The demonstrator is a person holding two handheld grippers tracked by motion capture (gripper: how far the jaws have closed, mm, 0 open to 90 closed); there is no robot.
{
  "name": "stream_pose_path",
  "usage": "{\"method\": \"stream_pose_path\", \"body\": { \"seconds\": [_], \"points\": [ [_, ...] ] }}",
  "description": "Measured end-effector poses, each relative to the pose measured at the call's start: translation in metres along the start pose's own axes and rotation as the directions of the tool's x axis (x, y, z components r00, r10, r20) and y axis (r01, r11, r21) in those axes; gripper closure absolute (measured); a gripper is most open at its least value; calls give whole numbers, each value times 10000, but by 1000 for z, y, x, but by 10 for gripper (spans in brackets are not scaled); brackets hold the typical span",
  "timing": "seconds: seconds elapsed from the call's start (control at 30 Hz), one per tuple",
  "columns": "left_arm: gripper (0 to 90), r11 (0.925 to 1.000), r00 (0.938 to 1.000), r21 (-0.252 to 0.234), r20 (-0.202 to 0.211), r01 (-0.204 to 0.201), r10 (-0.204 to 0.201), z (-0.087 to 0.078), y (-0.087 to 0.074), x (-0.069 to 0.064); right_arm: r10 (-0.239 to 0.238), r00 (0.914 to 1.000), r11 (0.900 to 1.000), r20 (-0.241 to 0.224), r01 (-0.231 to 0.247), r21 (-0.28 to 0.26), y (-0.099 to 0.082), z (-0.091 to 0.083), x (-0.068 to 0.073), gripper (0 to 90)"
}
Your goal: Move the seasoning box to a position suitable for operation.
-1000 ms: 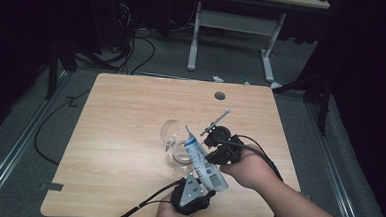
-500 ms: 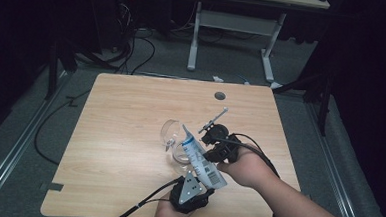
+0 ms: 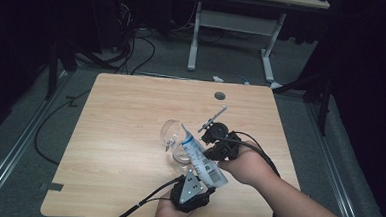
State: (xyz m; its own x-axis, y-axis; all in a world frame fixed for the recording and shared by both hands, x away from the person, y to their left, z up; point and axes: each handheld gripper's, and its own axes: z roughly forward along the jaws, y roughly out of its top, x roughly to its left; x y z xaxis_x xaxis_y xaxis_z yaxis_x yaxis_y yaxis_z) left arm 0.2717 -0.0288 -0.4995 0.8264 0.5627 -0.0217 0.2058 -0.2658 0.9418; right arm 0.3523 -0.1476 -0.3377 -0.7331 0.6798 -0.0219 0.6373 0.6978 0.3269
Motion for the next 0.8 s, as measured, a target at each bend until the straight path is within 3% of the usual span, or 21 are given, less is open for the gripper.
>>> {"method": "stream_pose_path", "body": {
  "seconds": [0.3,0.6,0.8],
  "points": [
    [521,9996,9996,-127,129,-246,248,-1,-1,-3,-130,9999,9999,21,130,-38,3,-1,0,900],
    [533,9996,9998,-210,-75,-187,186,-1,2,-2,-220,9998,9998,37,221,-34,8,-2,0,900],
    [533,9994,9995,-131,13,-305,306,0,2,-4,-244,9997,9997,49,244,69,9,1,1,900]
  ]
}}
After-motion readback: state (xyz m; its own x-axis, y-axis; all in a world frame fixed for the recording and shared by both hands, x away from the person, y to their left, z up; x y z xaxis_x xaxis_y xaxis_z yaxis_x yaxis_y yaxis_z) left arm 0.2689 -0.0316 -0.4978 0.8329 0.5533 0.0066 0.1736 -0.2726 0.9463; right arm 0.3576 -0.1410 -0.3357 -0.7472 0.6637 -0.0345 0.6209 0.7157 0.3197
